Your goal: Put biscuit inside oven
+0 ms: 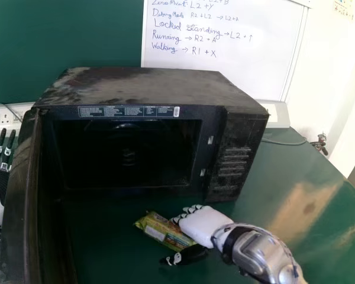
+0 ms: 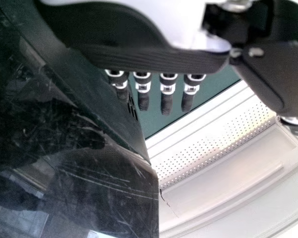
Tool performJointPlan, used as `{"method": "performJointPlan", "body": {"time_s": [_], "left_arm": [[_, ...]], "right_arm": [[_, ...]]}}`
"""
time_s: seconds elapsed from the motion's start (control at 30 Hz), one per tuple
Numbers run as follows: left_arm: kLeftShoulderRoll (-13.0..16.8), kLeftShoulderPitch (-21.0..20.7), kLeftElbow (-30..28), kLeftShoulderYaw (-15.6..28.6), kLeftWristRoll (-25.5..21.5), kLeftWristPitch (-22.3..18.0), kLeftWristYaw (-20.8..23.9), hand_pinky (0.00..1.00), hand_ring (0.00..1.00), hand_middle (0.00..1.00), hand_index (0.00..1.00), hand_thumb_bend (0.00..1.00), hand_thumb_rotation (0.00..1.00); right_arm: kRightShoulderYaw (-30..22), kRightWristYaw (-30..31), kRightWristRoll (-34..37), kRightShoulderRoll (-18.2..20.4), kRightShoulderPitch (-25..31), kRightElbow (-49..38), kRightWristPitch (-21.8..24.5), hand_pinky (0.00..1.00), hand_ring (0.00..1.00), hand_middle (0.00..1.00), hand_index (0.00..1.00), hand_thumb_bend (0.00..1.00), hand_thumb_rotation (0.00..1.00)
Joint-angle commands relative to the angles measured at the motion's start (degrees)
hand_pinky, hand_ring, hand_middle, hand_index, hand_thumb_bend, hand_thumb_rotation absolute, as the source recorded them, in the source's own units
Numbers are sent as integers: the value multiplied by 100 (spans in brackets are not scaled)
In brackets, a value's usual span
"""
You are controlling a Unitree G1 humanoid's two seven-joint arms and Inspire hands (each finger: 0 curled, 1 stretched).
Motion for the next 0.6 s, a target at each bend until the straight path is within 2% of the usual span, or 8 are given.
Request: {"method": "performJointPlan", "body": {"time_s": [0.0, 0.17, 0.47, 0.57], "left_arm": [[-338, 338, 238, 37, -62, 56, 24, 0, 5, 41, 87, 23, 100], [-304, 325, 312, 34, -50, 6, -97, 0, 4, 41, 88, 23, 100], [-324, 343, 235, 18, -50, 59, 41, 0, 5, 40, 88, 22, 100], [-338, 359, 192, 18, -55, 99, 113, 0, 5, 40, 87, 23, 96]], "right_arm": [[94, -27, -175, 68, -4, 2, 62, 100, 94, 93, 97, 100, 39], [129, -14, -386, 135, 27, -26, 130, 100, 94, 93, 97, 100, 36], [154, 65, -478, 197, 2, 17, 189, 100, 94, 93, 98, 100, 27], [178, 89, -507, 210, -20, 66, 196, 100, 94, 94, 98, 100, 27]]}}
